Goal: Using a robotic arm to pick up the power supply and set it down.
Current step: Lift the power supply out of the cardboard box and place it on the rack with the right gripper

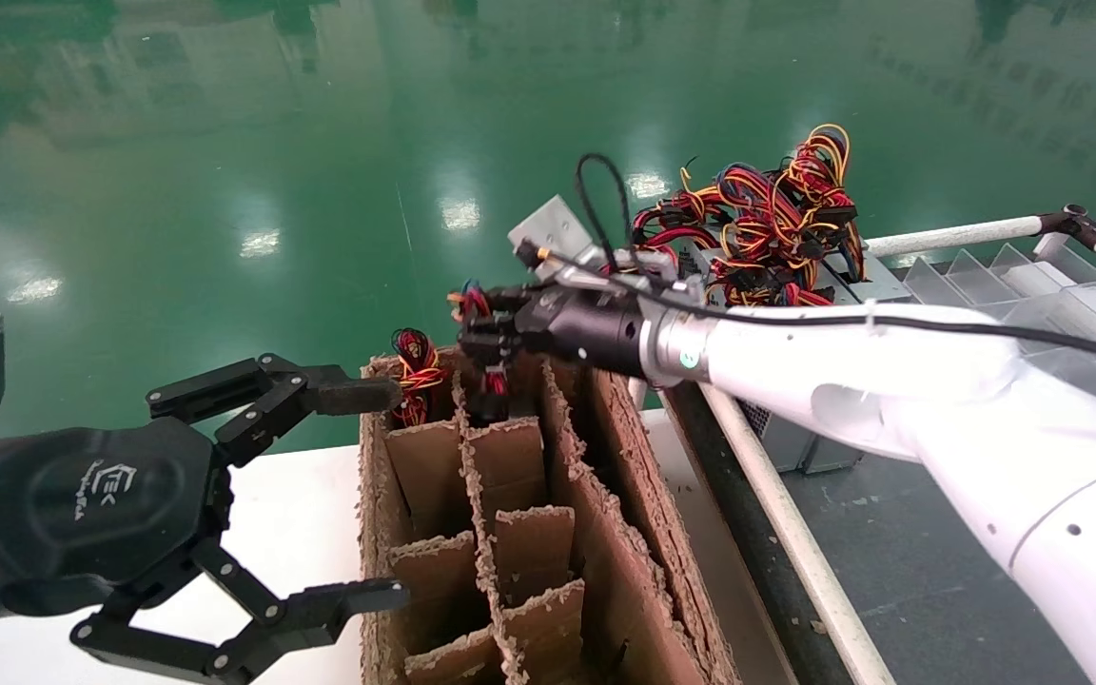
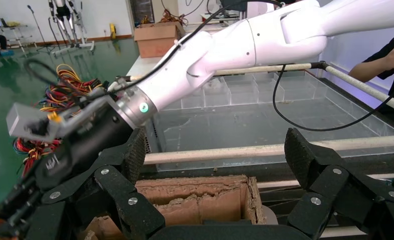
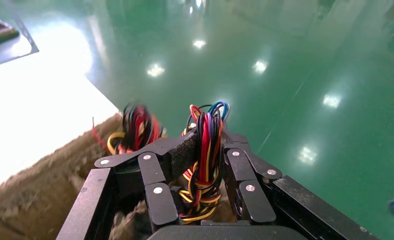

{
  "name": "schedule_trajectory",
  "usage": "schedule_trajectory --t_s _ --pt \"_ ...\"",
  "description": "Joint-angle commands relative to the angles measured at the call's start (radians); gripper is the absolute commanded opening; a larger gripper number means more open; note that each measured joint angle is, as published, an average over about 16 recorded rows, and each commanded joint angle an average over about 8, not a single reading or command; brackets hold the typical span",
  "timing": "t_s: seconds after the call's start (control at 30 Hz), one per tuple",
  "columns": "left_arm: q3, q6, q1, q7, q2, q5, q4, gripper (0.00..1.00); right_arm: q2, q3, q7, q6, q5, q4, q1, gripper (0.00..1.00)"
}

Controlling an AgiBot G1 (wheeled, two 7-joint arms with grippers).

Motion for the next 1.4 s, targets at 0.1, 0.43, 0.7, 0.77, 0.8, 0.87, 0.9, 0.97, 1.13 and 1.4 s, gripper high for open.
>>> schedule_trajectory --t_s 0.1,0.43,0.7,0.77,0.8,0.87,0.9,0.97,1.13,1.4 --pt "0.0 0.0 0.0 0.0 0.0 0.0 0.0 1.0 0.014 0.022 -0.02 -0.009 0.027 0.003 0.01 0.0" --pt "0.0 0.0 0.0 0.0 0.0 0.0 0.0 1.0 0.079 0.069 -0.022 -0.024 0.07 0.09 0.046 0.0" --pt "0.0 0.0 0.0 0.0 0.0 0.0 0.0 1.0 0.132 0.073 0.06 -0.042 0.08 0.16 0.117 0.0" --pt "0.0 0.0 0.0 0.0 0.0 0.0 0.0 1.0 0.145 0.075 0.08 -0.046 0.082 0.171 0.14 0.0" --pt "0.0 0.0 0.0 0.0 0.0 0.0 0.0 1.0 0.152 0.077 0.089 -0.048 0.085 0.177 0.151 0.0" --pt "0.0 0.0 0.0 0.0 0.0 0.0 0.0 1.0 0.165 0.084 0.106 -0.049 0.09 0.186 0.173 0.0" --pt "0.0 0.0 0.0 0.0 0.0 0.0 0.0 1.0 0.172 0.088 0.114 -0.047 0.093 0.19 0.184 0.0" --pt "0.0 0.0 0.0 0.0 0.0 0.0 0.0 1.0 0.185 0.099 0.128 -0.04 0.102 0.196 0.204 0.0" --pt "0.0 0.0 0.0 0.0 0.0 0.0 0.0 1.0 0.225 0.135 0.166 -0.018 0.134 0.196 0.252 0.0" --pt "0.0 0.0 0.0 0.0 0.0 0.0 0.0 1.0 0.323 0.185 0.186 0.024 0.152 0.175 0.333 0.0"
